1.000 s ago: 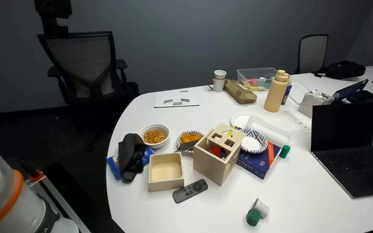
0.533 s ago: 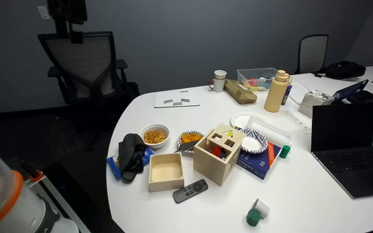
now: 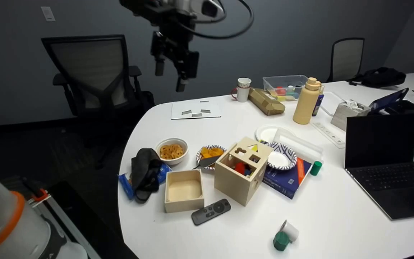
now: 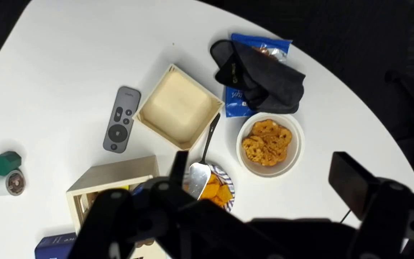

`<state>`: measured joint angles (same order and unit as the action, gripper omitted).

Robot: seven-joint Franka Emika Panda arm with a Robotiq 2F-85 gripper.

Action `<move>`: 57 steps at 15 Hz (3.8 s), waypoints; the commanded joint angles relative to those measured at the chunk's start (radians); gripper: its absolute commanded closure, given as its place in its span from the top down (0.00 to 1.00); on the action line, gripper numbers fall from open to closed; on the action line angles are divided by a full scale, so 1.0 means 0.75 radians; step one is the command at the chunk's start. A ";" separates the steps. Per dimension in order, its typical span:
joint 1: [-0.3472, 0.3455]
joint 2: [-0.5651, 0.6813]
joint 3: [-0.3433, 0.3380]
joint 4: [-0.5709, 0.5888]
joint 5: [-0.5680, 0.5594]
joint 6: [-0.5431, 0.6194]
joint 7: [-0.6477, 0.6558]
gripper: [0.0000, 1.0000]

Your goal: Slide closed the lid of the toy box

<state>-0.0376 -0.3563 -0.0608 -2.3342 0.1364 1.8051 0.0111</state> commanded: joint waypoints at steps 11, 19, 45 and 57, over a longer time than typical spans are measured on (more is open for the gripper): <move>-0.051 0.808 -0.054 0.370 -0.027 0.644 -0.035 1.00; -0.032 1.077 -0.125 0.529 -0.231 0.918 0.177 1.00; 0.064 1.528 -0.240 0.895 -0.346 0.995 0.317 1.00; 0.074 1.460 -0.254 0.849 -0.401 0.786 0.297 1.00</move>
<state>0.0149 0.7721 -0.2443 -1.6816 -0.1401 2.4485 0.2203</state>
